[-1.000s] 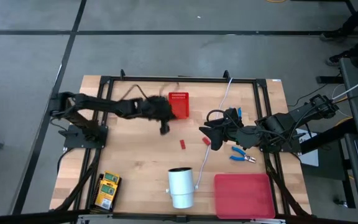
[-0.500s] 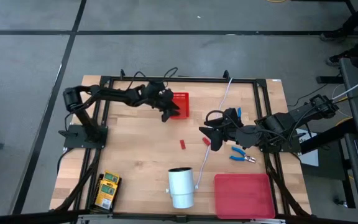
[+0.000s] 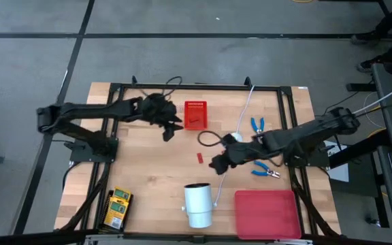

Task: Pick & Place School Supplies
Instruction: Put the red eraser into the red bin

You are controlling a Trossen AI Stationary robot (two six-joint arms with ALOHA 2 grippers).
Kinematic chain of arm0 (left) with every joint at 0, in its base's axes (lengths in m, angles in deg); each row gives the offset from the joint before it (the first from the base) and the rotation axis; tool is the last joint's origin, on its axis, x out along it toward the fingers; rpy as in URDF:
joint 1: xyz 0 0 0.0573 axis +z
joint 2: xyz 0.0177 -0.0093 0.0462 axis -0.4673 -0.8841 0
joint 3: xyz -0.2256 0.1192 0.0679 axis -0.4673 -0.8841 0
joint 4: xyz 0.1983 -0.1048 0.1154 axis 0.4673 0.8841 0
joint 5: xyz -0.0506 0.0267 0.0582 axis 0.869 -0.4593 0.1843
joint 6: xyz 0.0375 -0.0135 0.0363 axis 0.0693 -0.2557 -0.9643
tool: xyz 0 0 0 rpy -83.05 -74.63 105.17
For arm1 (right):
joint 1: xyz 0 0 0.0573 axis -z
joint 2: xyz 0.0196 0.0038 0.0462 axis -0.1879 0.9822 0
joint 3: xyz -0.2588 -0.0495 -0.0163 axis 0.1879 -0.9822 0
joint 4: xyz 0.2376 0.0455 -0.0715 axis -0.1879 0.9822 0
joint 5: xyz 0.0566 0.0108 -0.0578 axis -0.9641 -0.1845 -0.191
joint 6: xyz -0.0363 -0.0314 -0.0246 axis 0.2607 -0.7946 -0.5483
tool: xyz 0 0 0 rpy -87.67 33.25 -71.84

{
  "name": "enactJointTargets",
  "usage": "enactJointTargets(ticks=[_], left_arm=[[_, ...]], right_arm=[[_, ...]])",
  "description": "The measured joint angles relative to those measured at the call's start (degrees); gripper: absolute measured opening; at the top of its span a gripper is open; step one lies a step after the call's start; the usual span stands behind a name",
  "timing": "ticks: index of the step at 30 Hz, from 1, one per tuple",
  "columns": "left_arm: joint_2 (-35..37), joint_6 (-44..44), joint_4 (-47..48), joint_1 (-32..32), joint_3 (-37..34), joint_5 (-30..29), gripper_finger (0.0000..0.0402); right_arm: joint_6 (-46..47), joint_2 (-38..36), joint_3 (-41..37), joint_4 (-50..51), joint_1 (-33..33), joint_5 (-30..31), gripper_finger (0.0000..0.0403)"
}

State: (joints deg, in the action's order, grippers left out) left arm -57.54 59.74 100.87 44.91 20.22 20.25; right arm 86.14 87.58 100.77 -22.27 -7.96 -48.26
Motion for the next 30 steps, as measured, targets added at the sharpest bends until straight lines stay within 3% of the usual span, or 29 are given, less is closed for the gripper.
enactJointTargets(ticks=[4,7,11,17,30], left_arm=[[8.2,5.3,2.6,-4.5,-2.5,-6.2,0.0155],[13.4,9.2,3.1,-8.2,-4.3,-10.9,0.0152],[18.8,12.4,2.7,-12.4,-5.9,-17.2,0.0154],[21.9,12.6,2.4,-16.4,-6.0,-22.5,0.0151],[21.4,12.1,1.0,-16.6,-6.0,-23.2,0.0148]], right_arm=[[6.7,3.6,-4.2,-9.5,5.0,-4.2,0.0212],[10.4,7.2,-6.1,-9.2,8.7,-8.7,0.0212],[7.0,10.9,-6.1,-5.4,10.7,-8.9,0.0212],[2.1,12.1,-6.1,9.6,9.9,-5.5,0.0201],[-12.3,14.2,-6.1,11.6,9.9,-1.7,0.0189]])
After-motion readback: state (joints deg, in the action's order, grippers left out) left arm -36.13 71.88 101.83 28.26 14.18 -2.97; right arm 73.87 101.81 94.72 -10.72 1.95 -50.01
